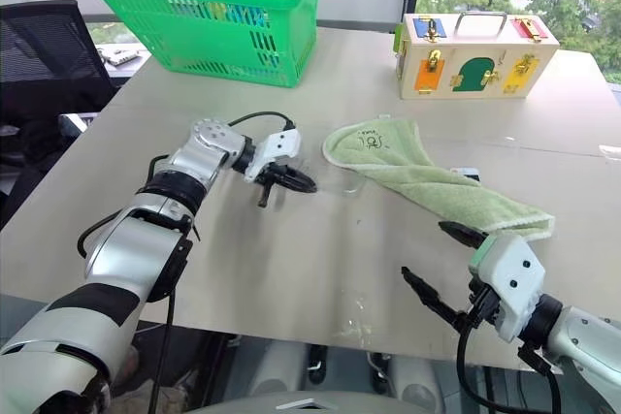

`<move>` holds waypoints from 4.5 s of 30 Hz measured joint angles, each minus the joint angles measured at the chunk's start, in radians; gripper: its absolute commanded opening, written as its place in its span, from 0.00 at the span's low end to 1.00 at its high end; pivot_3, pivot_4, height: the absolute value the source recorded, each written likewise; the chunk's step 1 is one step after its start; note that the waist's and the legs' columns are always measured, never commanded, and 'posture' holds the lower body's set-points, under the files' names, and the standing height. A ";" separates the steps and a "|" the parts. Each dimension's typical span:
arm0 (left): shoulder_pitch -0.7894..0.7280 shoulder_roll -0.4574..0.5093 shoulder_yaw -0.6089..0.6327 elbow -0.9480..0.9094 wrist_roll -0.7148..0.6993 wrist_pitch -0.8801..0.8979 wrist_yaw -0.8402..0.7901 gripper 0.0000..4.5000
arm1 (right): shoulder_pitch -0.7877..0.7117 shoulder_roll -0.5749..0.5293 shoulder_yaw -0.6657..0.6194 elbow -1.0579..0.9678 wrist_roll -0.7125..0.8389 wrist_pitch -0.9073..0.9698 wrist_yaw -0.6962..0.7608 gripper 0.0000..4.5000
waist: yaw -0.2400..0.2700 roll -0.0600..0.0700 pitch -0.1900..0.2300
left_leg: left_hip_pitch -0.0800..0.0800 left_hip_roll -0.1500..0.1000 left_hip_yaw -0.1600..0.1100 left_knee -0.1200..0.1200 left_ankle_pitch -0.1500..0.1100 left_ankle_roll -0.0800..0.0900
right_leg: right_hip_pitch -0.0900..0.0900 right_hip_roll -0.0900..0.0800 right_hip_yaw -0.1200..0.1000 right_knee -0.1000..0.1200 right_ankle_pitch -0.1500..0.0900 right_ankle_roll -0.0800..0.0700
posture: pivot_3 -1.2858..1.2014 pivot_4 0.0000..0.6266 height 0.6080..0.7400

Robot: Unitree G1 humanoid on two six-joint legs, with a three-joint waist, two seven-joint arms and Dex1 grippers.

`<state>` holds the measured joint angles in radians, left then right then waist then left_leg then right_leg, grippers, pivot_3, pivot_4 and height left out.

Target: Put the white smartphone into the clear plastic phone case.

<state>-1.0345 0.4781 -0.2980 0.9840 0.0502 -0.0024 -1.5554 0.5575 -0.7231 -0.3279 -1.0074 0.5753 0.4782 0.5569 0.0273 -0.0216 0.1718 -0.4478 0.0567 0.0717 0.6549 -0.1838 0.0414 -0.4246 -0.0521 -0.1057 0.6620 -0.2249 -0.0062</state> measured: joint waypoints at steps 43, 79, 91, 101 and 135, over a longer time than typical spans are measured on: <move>-0.129 -0.384 -0.031 -0.056 -0.066 0.225 0.530 0.98 | -0.070 0.057 0.076 -0.006 -0.123 -0.024 -0.246 1.00 | 0.015 -0.001 0.001 | -0.001 -0.005 0.000 0.001 -0.002 0.003 | 0.001 0.000 0.002 -0.002 -0.001 0.005 | 0.52 0.24 1.00; 0.365 0.008 0.680 -0.780 -0.436 0.666 0.927 0.00 | -0.257 -0.052 0.197 0.104 -0.067 -0.016 -0.260 1.00 | 0.014 -0.003 0.001 | 0.002 -0.003 0.002 0.001 -0.002 0.003 | 0.003 -0.001 0.006 0.000 0.000 0.005 | 0.52 0.24 1.00; 0.468 0.062 0.554 -0.735 -0.442 0.697 0.841 0.92 | -0.268 -0.012 0.219 0.142 -0.136 -0.020 -0.169 1.00 | -0.011 -0.004 0.001 | 0.002 0.000 0.002 -0.001 -0.002 0.003 | 0.001 -0.001 0.007 0.000 0.001 0.008 | 0.52 0.24 1.00; 0.601 0.211 0.329 -1.196 -0.695 0.900 0.503 0.99 | -0.283 0.028 0.152 0.198 -0.144 0.059 -0.172 1.00 | -0.007 -0.001 0.000 | 0.003 -0.004 0.002 -0.001 -0.005 -0.001 | 0.002 -0.008 0.007 0.000 -0.001 0.005 | 0.52 0.24 1.00; 0.809 0.147 0.386 -1.412 -0.755 0.610 0.543 0.99 | -0.871 0.186 0.231 0.724 -0.269 0.667 -0.342 1.00 | -0.007 0.001 -0.003 | 0.001 -0.003 0.004 -0.001 -0.003 0.002 | -0.002 -0.003 0.011 -0.001 0.002 0.005 | 0.52 0.24 1.00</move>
<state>-0.2256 0.6252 0.0877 -0.4283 -0.7048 0.6077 -1.0127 -0.3133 -0.5373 -0.0967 -0.2838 0.3065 1.1448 0.2150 0.0202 -0.0210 0.1688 -0.4470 0.0538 0.0757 0.6536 -0.1868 0.0430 -0.4266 -0.0548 -0.0951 0.6613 -0.2233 -0.0009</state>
